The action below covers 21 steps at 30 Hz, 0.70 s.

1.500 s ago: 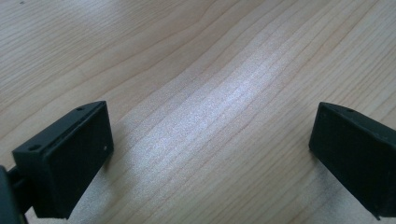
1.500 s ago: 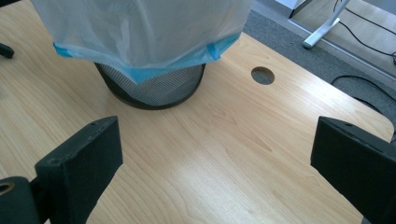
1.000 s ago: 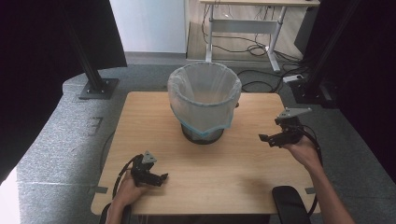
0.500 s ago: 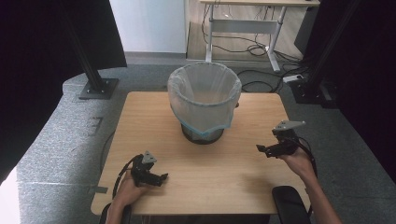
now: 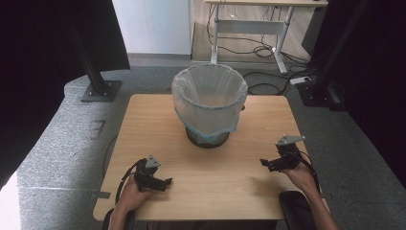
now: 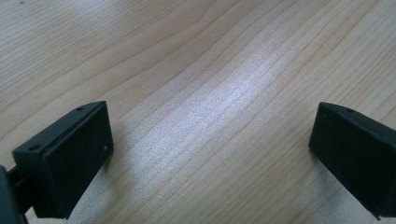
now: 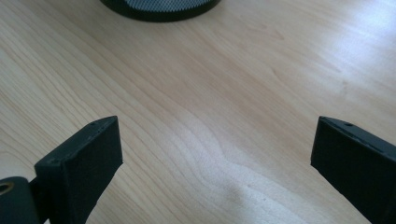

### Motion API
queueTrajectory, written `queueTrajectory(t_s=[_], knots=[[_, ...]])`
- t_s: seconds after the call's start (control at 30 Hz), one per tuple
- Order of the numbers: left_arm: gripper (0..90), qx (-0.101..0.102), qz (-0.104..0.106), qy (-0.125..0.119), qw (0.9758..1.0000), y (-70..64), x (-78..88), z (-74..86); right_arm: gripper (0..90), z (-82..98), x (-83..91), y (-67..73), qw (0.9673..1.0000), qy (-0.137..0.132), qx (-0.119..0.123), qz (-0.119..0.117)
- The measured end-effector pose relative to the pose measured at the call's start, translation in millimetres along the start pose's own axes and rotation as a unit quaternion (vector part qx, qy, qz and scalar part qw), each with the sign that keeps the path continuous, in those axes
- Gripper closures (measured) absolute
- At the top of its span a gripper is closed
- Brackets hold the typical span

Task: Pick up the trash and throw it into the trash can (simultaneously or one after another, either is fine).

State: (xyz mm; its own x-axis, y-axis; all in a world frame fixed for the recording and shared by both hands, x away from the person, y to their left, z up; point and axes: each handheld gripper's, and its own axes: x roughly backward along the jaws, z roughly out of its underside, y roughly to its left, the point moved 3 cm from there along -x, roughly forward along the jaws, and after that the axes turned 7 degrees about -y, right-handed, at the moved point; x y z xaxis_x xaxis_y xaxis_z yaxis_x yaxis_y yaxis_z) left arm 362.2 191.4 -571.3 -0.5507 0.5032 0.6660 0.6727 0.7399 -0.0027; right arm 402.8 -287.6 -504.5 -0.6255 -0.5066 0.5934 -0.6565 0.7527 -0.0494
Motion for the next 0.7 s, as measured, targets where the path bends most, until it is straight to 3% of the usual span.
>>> queueTrajectory(t_s=[0.7], knots=[[0.0,0.000,0.000,0.000,1.0000,0.0,0.0,0.0,1.6,43.3,-30.7,17.2,0.9983,0.051,0.026,0.009]])
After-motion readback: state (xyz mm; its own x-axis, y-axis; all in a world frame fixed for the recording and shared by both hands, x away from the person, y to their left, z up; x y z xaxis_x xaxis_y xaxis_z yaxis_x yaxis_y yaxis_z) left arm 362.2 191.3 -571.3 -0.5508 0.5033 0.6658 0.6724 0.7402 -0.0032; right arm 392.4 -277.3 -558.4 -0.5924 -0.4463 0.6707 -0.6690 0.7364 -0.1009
